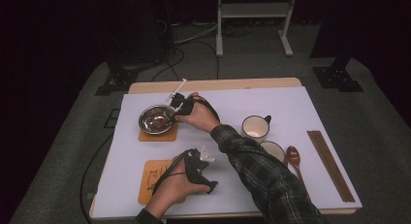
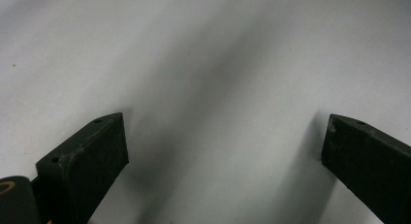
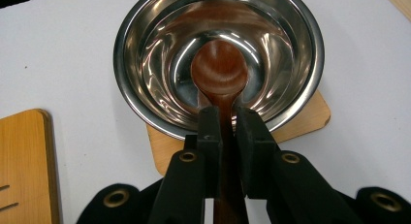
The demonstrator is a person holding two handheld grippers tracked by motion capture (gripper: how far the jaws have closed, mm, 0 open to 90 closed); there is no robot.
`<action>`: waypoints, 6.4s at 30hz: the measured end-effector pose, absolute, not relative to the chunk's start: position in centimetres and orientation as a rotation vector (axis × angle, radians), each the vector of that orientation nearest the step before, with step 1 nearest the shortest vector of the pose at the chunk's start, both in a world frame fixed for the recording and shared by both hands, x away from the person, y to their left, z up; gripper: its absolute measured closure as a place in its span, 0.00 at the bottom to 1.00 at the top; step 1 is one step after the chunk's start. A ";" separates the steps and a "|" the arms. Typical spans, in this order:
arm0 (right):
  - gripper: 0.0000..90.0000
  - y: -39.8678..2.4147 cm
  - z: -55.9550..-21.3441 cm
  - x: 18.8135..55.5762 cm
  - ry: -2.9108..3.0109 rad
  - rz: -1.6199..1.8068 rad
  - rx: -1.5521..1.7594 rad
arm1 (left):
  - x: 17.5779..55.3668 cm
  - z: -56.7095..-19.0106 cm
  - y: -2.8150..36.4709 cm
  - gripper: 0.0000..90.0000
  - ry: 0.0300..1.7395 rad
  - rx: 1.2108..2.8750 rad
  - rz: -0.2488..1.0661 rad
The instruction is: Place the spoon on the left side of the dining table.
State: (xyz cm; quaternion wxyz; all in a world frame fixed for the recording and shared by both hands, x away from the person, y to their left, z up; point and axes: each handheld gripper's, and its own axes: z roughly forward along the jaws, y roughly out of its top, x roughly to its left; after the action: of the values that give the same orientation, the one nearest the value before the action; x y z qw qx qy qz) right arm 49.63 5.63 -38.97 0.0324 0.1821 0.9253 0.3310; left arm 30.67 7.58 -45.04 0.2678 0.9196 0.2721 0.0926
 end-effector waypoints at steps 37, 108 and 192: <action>0.78 0.5 -34.4 48.5 2.754 1.151 0.600 | 30.7 -45.0 7.6 0.01 0.739 2.489 0.237; 0.76 -25.6 -34.3 44.8 2.401 1.210 1.075 | 30.7 -45.0 7.6 0.01 0.737 2.489 0.240; 0.24 -31.0 -46.4 44.1 2.260 1.006 1.239 | 31.8 -42.0 9.2 0.57 0.741 2.446 0.271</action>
State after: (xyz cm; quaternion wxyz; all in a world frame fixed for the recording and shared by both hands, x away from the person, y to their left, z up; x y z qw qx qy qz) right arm 44.08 -30.99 -46.40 0.1863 0.4401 0.8025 0.3572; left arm 31.79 9.16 -41.96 0.2818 0.9132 0.2765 0.1012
